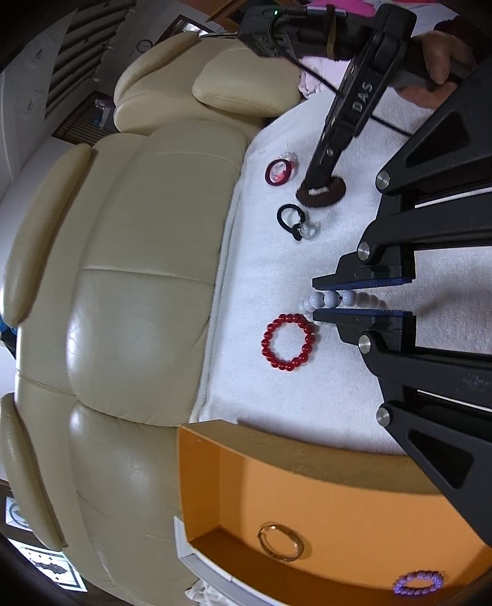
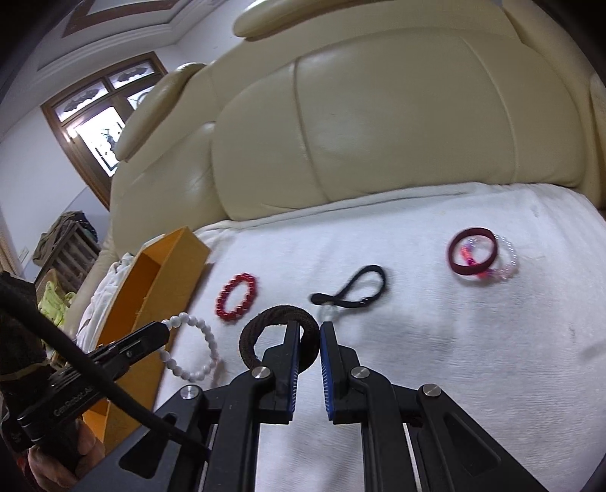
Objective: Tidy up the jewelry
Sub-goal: 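Lift both held items and carry them toward the orange box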
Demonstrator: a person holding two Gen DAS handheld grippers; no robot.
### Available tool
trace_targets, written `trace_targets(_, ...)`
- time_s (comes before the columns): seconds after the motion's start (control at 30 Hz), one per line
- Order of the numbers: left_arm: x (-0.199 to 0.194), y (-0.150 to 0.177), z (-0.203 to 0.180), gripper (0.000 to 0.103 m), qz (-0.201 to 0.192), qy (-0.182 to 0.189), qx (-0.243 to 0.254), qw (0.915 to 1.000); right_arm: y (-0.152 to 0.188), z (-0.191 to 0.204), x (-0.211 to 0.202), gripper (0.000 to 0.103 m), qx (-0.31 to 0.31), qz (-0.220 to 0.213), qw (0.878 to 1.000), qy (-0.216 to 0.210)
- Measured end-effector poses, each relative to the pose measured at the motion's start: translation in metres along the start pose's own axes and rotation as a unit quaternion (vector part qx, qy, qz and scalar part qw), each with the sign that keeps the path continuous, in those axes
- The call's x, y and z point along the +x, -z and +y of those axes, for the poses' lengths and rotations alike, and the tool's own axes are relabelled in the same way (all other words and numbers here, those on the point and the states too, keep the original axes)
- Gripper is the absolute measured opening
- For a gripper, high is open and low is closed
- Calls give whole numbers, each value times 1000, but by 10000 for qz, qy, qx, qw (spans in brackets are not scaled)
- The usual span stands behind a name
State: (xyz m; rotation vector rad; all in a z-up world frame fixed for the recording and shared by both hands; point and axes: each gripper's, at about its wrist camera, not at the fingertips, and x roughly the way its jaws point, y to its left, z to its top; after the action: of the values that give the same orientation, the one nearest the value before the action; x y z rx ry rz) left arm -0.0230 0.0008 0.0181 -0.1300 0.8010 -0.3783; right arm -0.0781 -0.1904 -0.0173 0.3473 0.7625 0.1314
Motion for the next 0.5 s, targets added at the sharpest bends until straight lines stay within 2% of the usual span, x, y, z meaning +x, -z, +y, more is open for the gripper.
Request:
trace_targets(0.33, -29, 0, 8, 9, -298, -37, 88, 9995, 8, 29, 6, 12, -161, -86, 9997, -174)
trace_targets(0.5, -18, 10, 19, 9, 39, -63, 26, 10000, 14, 33, 11, 12, -185, 2, 9998, -66)
